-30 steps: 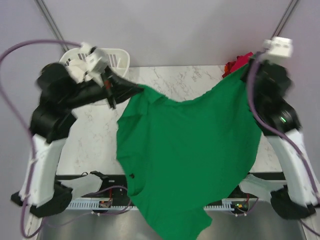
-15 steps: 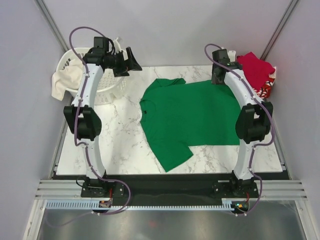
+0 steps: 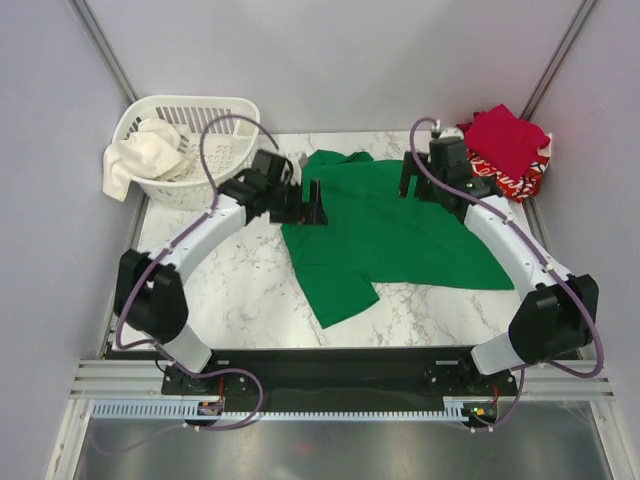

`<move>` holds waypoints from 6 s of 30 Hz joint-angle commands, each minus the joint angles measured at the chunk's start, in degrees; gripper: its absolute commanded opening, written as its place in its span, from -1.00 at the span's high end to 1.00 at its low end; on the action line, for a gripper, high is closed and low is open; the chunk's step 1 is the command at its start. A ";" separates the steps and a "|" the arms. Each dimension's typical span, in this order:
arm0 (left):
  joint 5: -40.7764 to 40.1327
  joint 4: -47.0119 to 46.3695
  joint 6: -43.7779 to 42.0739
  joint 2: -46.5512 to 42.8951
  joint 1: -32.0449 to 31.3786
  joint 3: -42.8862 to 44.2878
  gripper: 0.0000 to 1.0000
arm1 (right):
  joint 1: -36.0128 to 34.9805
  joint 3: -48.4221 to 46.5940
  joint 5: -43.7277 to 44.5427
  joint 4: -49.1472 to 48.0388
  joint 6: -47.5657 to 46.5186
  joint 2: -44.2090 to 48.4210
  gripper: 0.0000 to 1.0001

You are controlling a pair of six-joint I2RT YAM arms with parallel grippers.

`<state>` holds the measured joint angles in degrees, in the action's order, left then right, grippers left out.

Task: Fold and stack the t-shirts
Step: Flatten the tshirt out

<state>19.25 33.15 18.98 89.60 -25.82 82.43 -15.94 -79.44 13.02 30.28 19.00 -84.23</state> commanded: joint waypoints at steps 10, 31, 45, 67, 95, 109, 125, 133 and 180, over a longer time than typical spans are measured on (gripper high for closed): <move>-8.43 -13.46 8.44 12.34 -6.16 -11.68 -0.89 | -0.58 23.62 -14.95 -10.33 3.50 1.00 -0.96; -17.49 -13.64 17.57 -3.80 -10.56 -37.68 -0.85 | -13.84 47.61 -16.70 -19.65 11.57 2.82 -0.96; -15.11 5.34 19.78 -35.80 -10.91 -40.88 -0.86 | -30.46 44.83 -11.80 -4.01 21.79 25.35 -0.96; -30.13 10.18 12.12 -77.53 -11.00 -40.15 -0.93 | -22.11 -65.21 6.93 4.80 -10.73 -62.01 -0.22; -28.30 9.48 11.16 -75.72 -3.97 -39.98 -0.78 | -20.53 -60.92 6.15 -12.53 -9.17 -71.69 0.01; -28.03 9.39 11.08 -75.45 -3.53 -39.98 -0.77 | -20.00 -60.57 5.62 -13.32 -8.46 -72.66 0.31; -27.42 9.13 10.90 -75.37 -3.18 -40.16 -0.77 | -20.00 -56.35 5.62 -16.30 -11.44 -67.83 0.66; -27.42 9.04 10.90 -75.10 -2.92 -40.16 -0.76 | -19.83 -56.70 5.79 -17.62 -12.06 -68.70 1.00; -26.01 8.51 10.46 -74.31 -0.63 -40.33 -0.75 | -17.02 -56.62 1.14 -23.07 -9.52 -69.49 0.67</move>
<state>-7.31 44.03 31.64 15.00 -26.94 42.35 -33.45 -136.31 16.19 9.39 8.03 -155.41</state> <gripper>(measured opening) 0.877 0.196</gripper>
